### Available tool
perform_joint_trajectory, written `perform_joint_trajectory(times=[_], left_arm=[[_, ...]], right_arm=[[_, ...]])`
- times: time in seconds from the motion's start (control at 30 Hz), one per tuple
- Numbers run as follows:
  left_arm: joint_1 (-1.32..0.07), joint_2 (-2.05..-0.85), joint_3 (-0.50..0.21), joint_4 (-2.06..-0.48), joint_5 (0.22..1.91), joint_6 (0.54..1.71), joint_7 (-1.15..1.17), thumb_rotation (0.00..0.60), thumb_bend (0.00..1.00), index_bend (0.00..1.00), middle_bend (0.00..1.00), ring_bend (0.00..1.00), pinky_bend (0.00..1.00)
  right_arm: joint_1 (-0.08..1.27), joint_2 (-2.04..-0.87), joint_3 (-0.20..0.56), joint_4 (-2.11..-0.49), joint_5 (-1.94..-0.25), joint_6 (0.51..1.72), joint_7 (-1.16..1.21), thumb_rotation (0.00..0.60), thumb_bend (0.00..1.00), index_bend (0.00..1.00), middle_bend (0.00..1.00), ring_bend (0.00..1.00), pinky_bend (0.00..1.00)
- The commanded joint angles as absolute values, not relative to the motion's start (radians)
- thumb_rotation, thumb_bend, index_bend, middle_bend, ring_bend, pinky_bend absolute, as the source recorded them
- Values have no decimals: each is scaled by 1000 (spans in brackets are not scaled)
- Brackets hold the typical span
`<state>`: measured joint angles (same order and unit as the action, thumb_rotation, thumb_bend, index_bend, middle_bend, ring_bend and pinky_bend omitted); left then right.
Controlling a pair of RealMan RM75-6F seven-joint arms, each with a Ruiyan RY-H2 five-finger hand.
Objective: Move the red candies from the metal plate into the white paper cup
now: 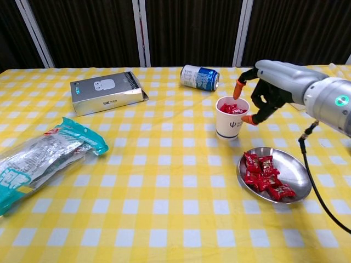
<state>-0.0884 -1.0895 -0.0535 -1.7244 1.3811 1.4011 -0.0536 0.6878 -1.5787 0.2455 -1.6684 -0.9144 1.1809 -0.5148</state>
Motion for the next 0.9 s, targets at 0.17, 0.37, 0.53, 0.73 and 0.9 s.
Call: perform_joint_trajectory(times=[0.17,0.37,0.53,0.73,0.9], left_arm=[[-86,-1095,-51,-1722,1400,1416,-47,600,42,0,0,0,0],[-83,-1101,-47,-1709,1418,1428,-46,600,44,0,0,0,0],[-82,-1105,-46,-1703,1424,1433,-47,600,44,0,0,0,0],[-82,-1104,-47,-1699,1419,1430,-52,600,44,0,0,0,0],[-82,-1103,-47,-1699,1417,1429,-53,600,44,0,0,0,0]], right_arm=[[592,-1555,125,-1692,-996,1230,-463,600,298,387,833,845,950],[561,-1588,86,-1653,-1007,1225,-448,600,297,387,833,845,950],[553,-1614,89,-1622,-998,1215,-447,600,297,387,833,845,950],[553,-1636,98,-1587,-988,1190,-446,600,292,387,833,845,950],[555,-1656,102,-1550,-968,1160,-449,600,288,373,833,845,950]])
